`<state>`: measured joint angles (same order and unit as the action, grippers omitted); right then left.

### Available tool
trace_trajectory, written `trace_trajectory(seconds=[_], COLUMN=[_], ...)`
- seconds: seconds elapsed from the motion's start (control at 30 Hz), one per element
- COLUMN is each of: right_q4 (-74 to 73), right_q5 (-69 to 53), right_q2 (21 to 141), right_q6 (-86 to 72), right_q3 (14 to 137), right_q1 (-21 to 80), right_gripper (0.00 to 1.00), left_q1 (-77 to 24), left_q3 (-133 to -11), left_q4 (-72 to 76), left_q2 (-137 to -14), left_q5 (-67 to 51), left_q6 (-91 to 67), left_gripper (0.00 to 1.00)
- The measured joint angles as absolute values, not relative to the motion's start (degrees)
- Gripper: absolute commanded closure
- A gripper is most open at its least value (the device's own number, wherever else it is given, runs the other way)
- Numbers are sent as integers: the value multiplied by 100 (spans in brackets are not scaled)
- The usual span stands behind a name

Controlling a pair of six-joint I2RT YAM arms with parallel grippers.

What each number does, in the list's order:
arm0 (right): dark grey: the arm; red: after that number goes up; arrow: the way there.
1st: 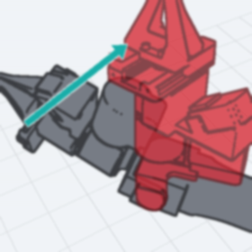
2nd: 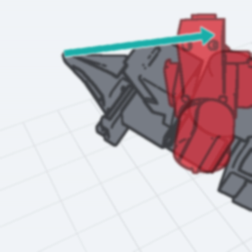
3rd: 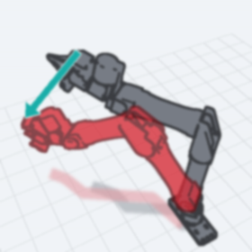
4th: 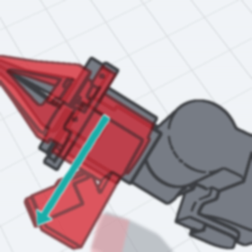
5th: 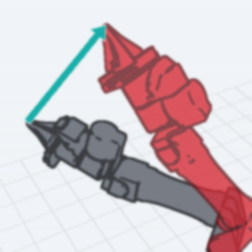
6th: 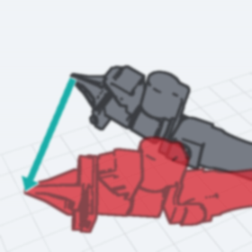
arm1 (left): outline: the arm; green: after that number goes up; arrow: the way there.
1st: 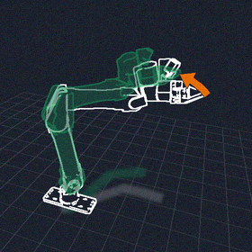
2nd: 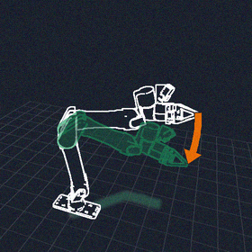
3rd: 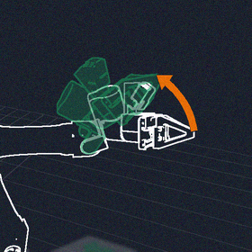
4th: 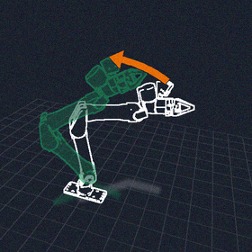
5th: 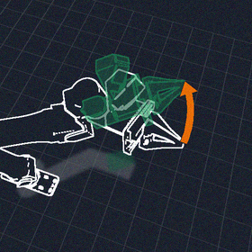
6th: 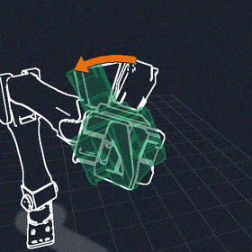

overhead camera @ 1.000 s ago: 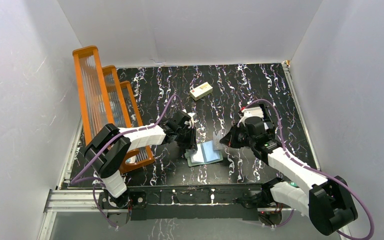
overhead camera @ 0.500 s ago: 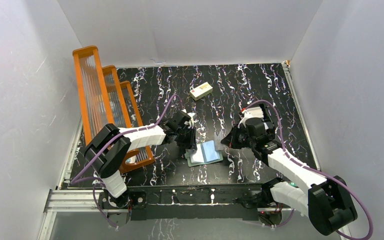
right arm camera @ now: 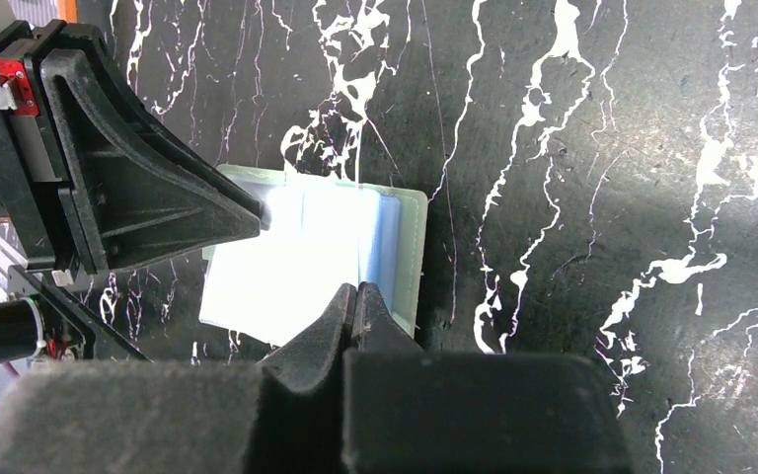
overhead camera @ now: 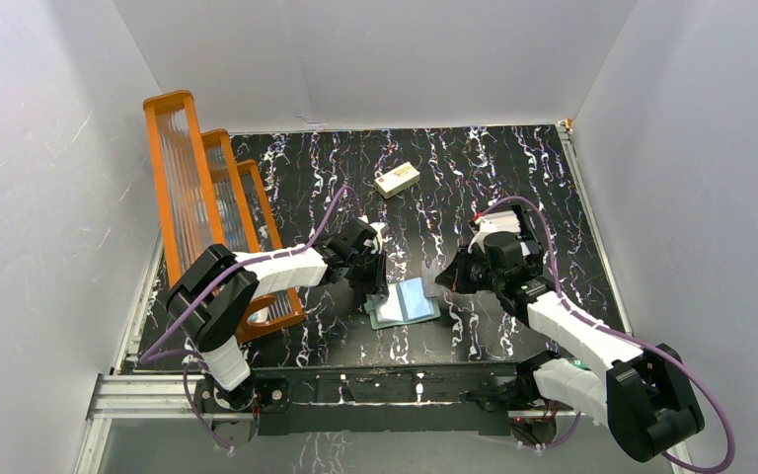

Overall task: Put the credit cards into the card holder
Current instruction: Insert the credit card into the card holder.

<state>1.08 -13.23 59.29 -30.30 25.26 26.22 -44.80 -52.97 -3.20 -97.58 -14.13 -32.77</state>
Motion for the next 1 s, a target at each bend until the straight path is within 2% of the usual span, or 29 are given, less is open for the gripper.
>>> trace_trajectory(seconds=[1.0], right_q4=[95], right_q5=[-1345], right_q2=[5931], right_q6=[-2812], right_q3=[2403], right_q1=[2620], right_gripper=[100], left_q1=[-4480], left_q3=[-5297], left_q4=[-307], left_q2=[-9789], left_q5=[-1411], left_q6=[-3258], left_gripper=[85])
